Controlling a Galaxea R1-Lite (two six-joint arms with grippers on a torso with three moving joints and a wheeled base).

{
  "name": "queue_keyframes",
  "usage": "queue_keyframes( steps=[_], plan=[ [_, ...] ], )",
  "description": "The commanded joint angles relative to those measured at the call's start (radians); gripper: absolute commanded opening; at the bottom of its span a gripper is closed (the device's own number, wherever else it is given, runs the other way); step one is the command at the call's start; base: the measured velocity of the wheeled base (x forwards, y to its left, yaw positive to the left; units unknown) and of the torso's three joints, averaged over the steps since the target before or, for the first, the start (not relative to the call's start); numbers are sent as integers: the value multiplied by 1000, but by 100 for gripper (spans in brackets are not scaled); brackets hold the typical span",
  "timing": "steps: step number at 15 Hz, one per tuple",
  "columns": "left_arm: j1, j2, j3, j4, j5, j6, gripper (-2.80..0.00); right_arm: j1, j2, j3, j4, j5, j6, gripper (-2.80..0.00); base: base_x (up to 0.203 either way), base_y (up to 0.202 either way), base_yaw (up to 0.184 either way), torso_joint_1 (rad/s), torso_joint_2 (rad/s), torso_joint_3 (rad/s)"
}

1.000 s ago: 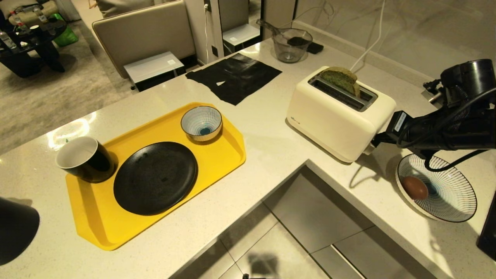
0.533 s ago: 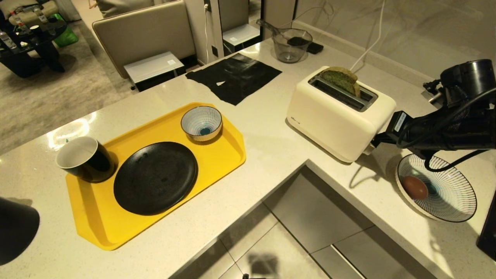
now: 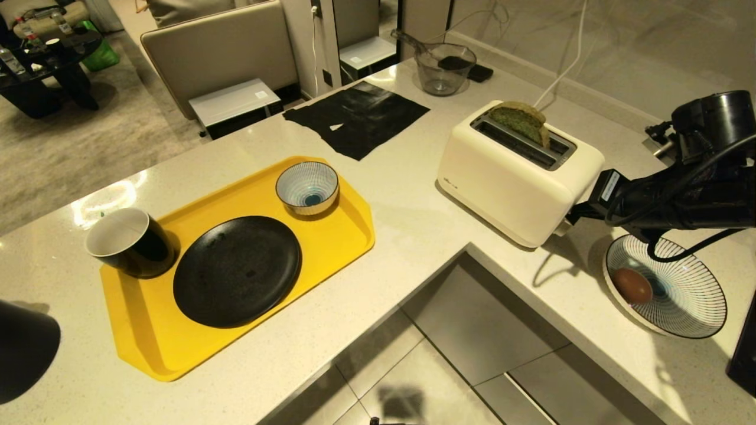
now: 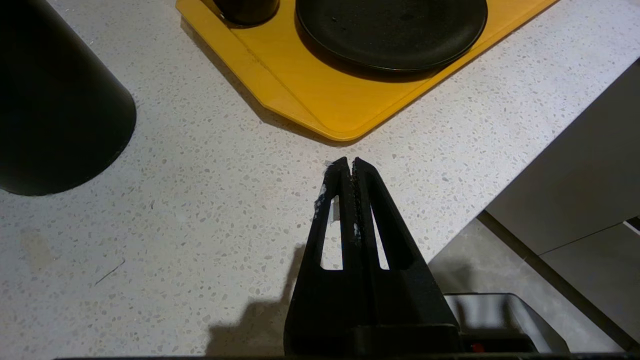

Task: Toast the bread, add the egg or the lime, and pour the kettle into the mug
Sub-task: Use a bread toaster

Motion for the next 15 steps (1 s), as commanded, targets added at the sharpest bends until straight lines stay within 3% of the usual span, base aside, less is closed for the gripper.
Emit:
queue_keyframes(
  steps=[1,15],
  plan=[
    [0,1,0,0,1,0,-280,0,-2,1,1,1,4,-280,0,0,0,0,0,0],
    [1,1,0,0,1,0,-280,2,-17,3,1,2,4,-280,0,0,0,0,0,0]
  ],
)
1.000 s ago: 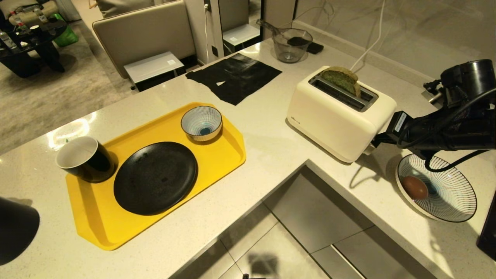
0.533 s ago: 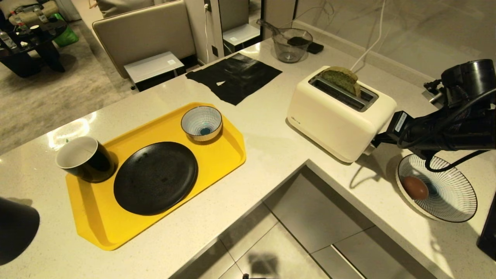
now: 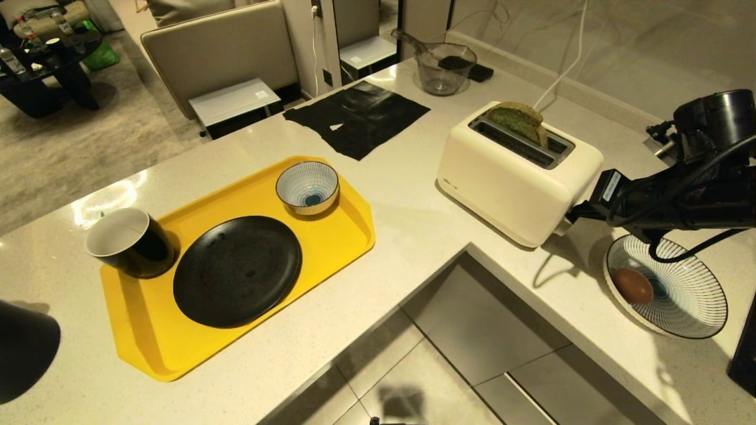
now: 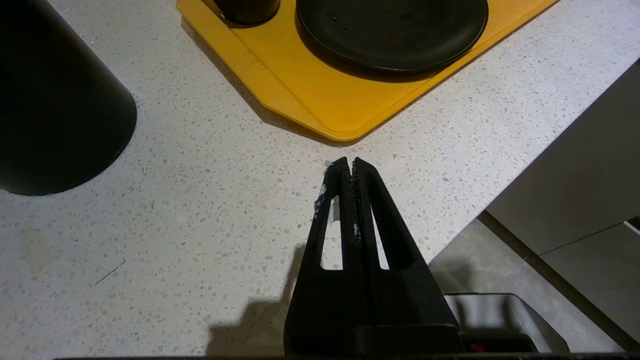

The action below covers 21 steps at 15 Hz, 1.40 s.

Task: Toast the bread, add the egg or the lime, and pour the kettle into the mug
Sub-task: Use a bread toaster

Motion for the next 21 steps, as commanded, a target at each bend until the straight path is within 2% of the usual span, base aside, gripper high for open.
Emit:
queue_keyframes(
  steps=[1,21],
  plan=[
    [0,1,0,0,0,0,-280,0,-3,0,-1,1,3,-280,0,0,0,0,0,0],
    [0,1,0,0,0,0,-280,0,-39,-17,-5,6,3,-280,0,0,0,0,0,0]
  ],
)
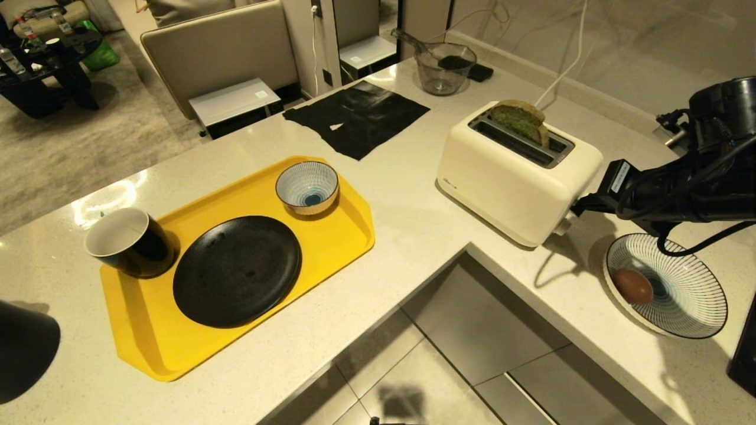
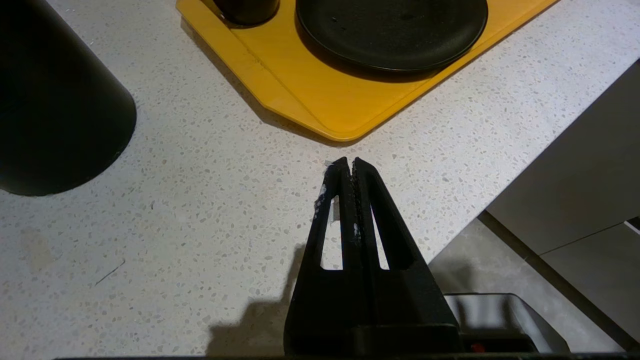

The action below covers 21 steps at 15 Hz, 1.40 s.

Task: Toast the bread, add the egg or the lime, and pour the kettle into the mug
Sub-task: Use a bread toaster, then put the baked bread on a plate

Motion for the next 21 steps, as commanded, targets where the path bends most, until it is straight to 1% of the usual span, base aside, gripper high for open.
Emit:
queue_keyframes(
  steps=[1,5,9,16,17,19,20,21],
  plan=[
    [-1,1,0,0,0,0,-280,0,-8,-1,0,1,3,-280,0,0,0,0,0,0],
    [0,1,0,0,0,0,-280,0,-16,-12,0,1,3,-280,0,0,0,0,0,0],
    [0,1,0,0,1,0,-280,0,-49,-66,0,1,-5,-280,0,0,0,0,0,0],
    [-1,1,0,0,1,0,-280,-1,-104,-109,0,-6,-25,-280,0,0,0,0,0,0],
    [-1,1,0,0,1,0,-280,-1,-110,-115,0,-5,-54,-280,0,0,0,0,0,0],
    [0,1,-1,0,1,0,-280,-2,-121,-115,0,-4,-166,-280,0,0,0,0,0,0],
    [-1,1,0,0,1,0,-280,-2,-125,-112,-19,-3,-210,-280,0,0,0,0,0,0],
    [-1,1,0,0,1,0,-280,-2,-126,-105,-72,-2,-233,-280,0,0,0,0,0,0]
  ],
)
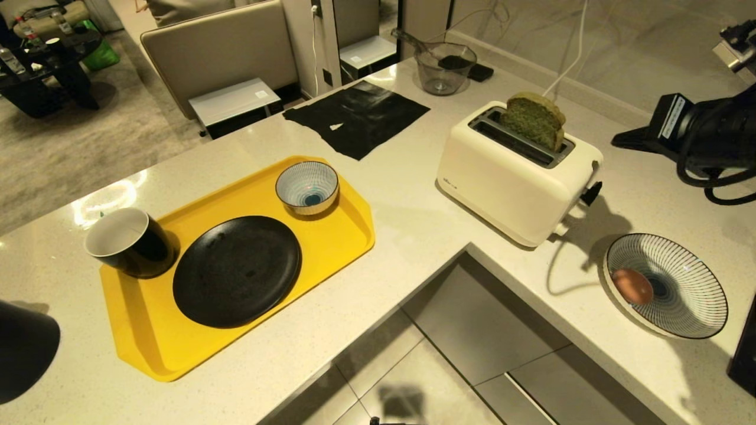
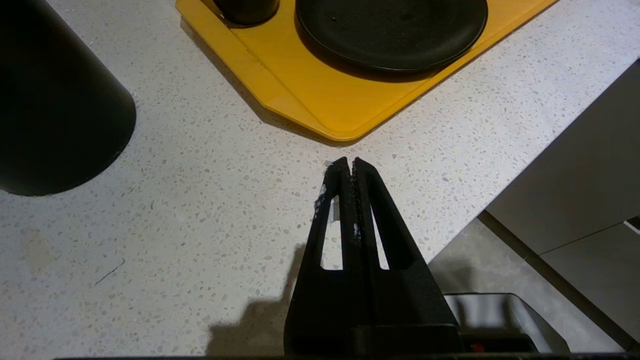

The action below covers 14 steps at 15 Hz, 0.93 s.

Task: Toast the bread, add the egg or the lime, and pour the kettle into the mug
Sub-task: Put the baked bread on a plate

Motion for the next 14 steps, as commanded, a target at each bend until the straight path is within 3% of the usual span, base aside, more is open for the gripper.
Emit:
queue_keyframes(
  steps=[1,3,4,10,14],
  plan=[
    [-1,1,0,-1,1,0,-280,1,-11,27,-107,3,-53,-280,0,0,0,0,0,0],
    [-1,1,0,-1,1,0,-280,1,-15,92,-205,5,-110,-280,0,0,0,0,0,0],
    [1,1,0,-1,0,0,-280,2,-17,120,-265,7,-119,0,0,0,0,0,0,0],
    [0,1,0,-1,1,0,-280,2,-3,298,-522,90,-155,0,0,0,0,0,0,0],
    [1,1,0,-1,1,0,-280,6,49,310,-646,133,-216,0,0,0,0,0,0,0]
  ],
)
